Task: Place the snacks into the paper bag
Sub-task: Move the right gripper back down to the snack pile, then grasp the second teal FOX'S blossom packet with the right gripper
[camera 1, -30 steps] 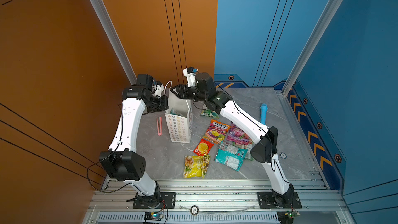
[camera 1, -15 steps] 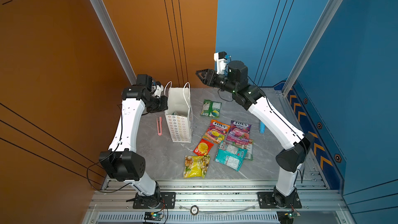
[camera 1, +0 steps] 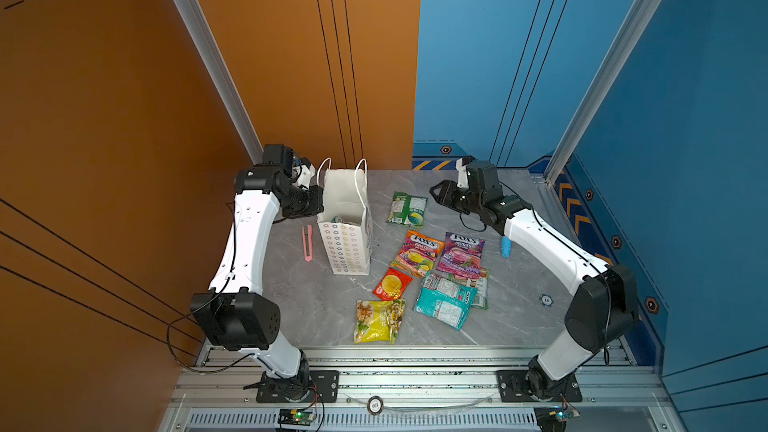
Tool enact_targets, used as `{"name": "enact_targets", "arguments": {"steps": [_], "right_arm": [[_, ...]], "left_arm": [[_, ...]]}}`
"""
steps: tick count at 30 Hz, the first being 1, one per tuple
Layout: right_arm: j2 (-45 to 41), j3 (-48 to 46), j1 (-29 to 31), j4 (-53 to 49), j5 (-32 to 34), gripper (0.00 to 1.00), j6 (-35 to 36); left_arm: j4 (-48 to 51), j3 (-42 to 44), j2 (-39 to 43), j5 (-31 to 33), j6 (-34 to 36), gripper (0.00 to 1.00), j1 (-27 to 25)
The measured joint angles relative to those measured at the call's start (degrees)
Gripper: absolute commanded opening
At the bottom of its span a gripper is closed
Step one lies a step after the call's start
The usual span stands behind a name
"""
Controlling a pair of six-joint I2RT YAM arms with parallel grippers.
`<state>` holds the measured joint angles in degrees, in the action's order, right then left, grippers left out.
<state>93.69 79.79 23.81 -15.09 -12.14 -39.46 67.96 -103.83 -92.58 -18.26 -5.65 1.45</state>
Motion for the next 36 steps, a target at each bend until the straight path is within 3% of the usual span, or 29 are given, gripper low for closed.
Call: {"name": "enact_targets", "arguments": {"steps": [6,13,23,25,36], "right_arm": [[-7.6,-12.4,-4.1,-3.6,1.9,0.55,-0.2],[-18.9,-27.3,-8.3,-5.6,2.8,0.83,-1.6],[-25.9,-37.8,-11.3,-6.0,1.2,0.68,-4.1],[-28.0,-40.1,-10.3,-6.1,0.3,0.61,-5.2],[-41.2,-47.8,-0.5,-11.0,0.3,0.50,-14.5]], "left_arm": [[0.0,0.3,0.3,0.0,0.0,0.00,0.0],[0.0,0.7,0.6,0.0,0.0,0.00,0.2],[0.0,1.1,1.0,0.1,0.0,0.00,0.4],[0.0,1.4,1.3,0.2,0.0,0.00,0.4],[0.0,2.6,2.4,0.5,0.0,0.00,0.4]]}}
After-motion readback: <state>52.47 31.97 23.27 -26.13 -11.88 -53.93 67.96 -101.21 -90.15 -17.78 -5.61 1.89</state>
